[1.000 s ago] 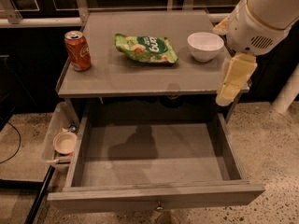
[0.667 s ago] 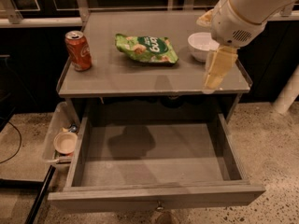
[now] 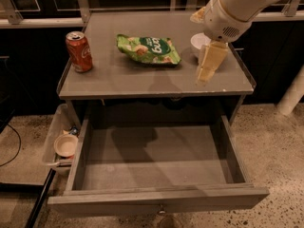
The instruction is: Place green rice chip bag into top drawer
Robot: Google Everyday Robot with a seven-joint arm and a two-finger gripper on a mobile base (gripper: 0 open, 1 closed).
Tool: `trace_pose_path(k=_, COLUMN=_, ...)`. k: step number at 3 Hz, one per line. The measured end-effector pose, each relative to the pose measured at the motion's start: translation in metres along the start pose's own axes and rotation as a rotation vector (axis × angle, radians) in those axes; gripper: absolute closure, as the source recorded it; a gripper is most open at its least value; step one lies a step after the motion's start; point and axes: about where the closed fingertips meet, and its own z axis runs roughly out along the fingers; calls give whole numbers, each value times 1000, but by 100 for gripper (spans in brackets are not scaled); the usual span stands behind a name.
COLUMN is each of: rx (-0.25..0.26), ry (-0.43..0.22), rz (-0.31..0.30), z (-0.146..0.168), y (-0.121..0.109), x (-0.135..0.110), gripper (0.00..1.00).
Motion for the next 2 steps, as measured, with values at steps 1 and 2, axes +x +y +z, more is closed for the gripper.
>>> trace_pose_path(k=1, rx=-6, ry=-14, rz=3, z=4, y=-1, x=-2, gripper=0)
trace_pose_path(k=2, rx=9, ry=-80, rz=-3, z=24, y=-11, x=-11, gripper=0)
